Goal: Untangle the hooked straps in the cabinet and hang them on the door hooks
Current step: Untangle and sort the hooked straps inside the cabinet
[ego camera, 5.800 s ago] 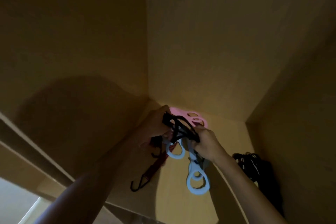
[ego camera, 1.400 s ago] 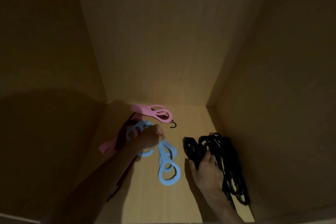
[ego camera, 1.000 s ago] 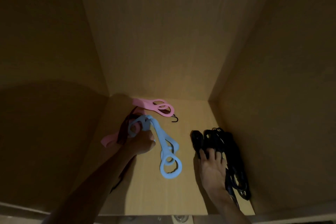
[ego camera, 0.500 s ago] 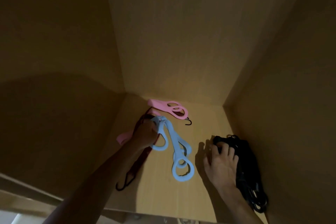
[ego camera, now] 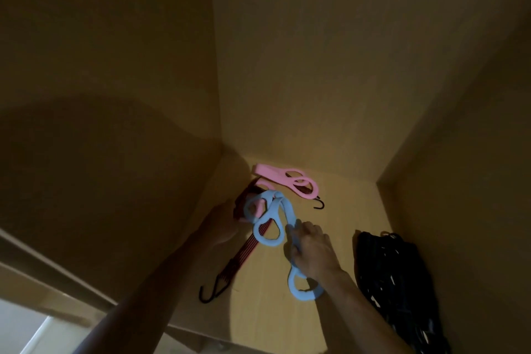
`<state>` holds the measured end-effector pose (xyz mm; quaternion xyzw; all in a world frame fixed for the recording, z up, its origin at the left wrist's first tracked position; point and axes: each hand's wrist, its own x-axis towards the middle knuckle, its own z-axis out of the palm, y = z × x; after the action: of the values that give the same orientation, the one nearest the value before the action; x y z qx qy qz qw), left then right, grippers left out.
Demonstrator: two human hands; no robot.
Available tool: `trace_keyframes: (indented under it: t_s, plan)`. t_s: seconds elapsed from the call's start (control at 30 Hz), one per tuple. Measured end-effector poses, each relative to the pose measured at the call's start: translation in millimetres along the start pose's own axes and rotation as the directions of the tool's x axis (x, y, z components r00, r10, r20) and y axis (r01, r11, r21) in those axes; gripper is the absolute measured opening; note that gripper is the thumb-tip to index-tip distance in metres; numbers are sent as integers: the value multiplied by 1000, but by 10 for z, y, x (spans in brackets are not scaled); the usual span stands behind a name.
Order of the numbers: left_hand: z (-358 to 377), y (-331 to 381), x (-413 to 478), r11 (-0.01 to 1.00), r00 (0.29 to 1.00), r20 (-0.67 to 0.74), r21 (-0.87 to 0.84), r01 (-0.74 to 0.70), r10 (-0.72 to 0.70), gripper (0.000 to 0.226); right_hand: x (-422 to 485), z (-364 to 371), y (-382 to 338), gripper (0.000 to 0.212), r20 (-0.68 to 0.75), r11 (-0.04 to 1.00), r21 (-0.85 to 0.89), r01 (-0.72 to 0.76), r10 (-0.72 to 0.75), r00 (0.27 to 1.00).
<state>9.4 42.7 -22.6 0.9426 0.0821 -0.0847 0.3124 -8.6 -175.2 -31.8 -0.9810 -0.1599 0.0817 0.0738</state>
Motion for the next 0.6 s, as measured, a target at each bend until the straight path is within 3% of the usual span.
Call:
trace_keyframes:
  t_s: [0.1, 0.17, 0.23, 0.3, 0.37, 0.47, 0.53, 0.6]
  plan:
    - [-179, 163, 14, 995, 996, -87, -94, -18, 10, 36, 172, -16, -55, 37, -46, 996, 87, 37, -33, 998]
    - [-311, 243, -2, 966, 994, -111, -255, -46, 18, 32, 335, -37, -103, 36, -77, 987, 136, 86, -76, 994]
    - [-443, 325, -22, 943, 978, -199, -312, -119, 57, 32, 508, -72, -159, 44, -105, 966, 205, 154, -135, 985]
    - [-555, 367, -2, 948, 939, -315, -232, -217, 138, 25, 669, -110, -224, 52, -174, 935, 271, 227, -185, 967]
    - [-676, 438, -24, 932, 919, -353, -241, -269, 174, 27, 779, -154, -316, 61, -235, 881, 403, 248, -163, 958]
    - [-826, 578, -73, 873, 901, -366, -329, -361, 234, 24, 923, -243, -481, 82, -205, 808, 562, 176, -69, 976]
    - [-887, 648, -81, 851, 890, -373, -344, -397, 264, 19, 1067, -287, -541, 70, -183, 813, 563, 151, -56, 982]
    - [-957, 729, -80, 837, 863, -423, -337, -432, 275, 21, 1203, -339, -548, 34, -117, 865, 489, 113, -63, 991]
